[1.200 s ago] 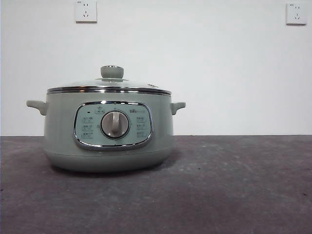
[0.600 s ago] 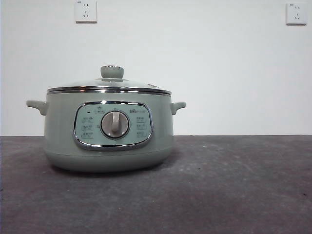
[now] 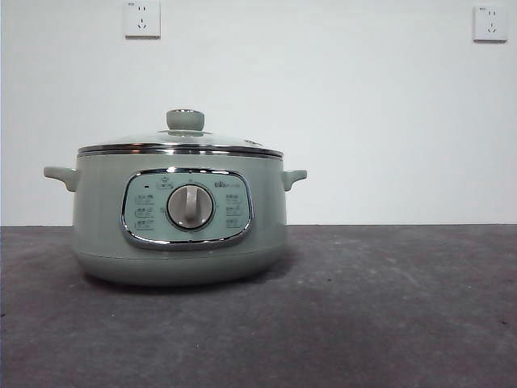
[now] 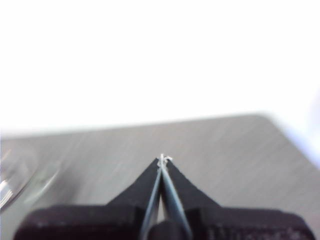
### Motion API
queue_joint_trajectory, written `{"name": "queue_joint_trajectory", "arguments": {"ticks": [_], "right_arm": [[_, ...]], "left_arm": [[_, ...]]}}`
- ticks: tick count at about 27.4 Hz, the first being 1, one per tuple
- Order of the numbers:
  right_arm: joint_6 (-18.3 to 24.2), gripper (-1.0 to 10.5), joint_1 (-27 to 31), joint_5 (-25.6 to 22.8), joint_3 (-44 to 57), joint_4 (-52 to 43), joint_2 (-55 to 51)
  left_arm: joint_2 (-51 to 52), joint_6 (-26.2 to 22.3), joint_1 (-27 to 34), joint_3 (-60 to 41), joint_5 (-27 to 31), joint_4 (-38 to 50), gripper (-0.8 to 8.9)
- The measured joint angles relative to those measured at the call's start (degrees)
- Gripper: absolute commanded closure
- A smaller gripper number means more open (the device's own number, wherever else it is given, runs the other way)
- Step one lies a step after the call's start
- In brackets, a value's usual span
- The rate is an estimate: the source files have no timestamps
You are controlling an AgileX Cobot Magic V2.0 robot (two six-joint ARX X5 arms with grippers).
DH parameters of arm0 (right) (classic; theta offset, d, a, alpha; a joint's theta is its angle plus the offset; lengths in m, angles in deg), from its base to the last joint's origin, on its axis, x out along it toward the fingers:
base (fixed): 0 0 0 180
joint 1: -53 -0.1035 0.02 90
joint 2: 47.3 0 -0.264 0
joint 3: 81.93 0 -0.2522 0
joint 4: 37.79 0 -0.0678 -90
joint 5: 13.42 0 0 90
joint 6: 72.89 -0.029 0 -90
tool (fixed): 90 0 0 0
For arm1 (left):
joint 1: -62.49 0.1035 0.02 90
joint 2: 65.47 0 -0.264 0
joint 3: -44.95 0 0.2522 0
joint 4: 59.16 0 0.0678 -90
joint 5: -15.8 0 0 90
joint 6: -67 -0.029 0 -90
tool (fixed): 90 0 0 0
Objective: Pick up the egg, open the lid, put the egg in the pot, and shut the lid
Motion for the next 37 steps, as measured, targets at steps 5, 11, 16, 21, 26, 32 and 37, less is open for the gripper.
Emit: {"name": "queue_joint_trajectory", "arguments": {"ticks": [5,11,16,21,26,32,37], "right_arm": [[-0.04,9.5,5.75,0.09,15.82,-12.31,-8.50],[-3.26,9.5,6.91,0.11,34.38,-24.85,-14.64],[-6.64,9.5,6.91,0.13,43.54,-28.22,-15.56],[-7.37,9.5,6.91,-0.07,45.53,-24.81,-15.56],[-6.99,9.5,6.91,-0.35,45.51,-22.49,-15.58],[-7.02,9.5,6.91,0.13,45.51,-22.45,-15.61],[-7.02,9.5,6.91,0.13,45.51,-22.45,-15.61]], "left_arm": [[0.00,0.00,0.00,0.00,0.00,0.00,8.17],[0.00,0.00,0.00,0.00,0.00,0.00,8.17],[-0.02,0.00,0.00,0.00,0.00,0.00,8.17],[-0.39,0.00,0.00,0.00,0.00,0.00,8.17],[-0.87,0.00,0.00,0.00,0.00,0.02,8.17],[-1.14,0.00,0.00,0.00,0.00,0.02,8.17],[-1.14,0.00,0.00,0.00,0.00,0.02,8.17]]}}
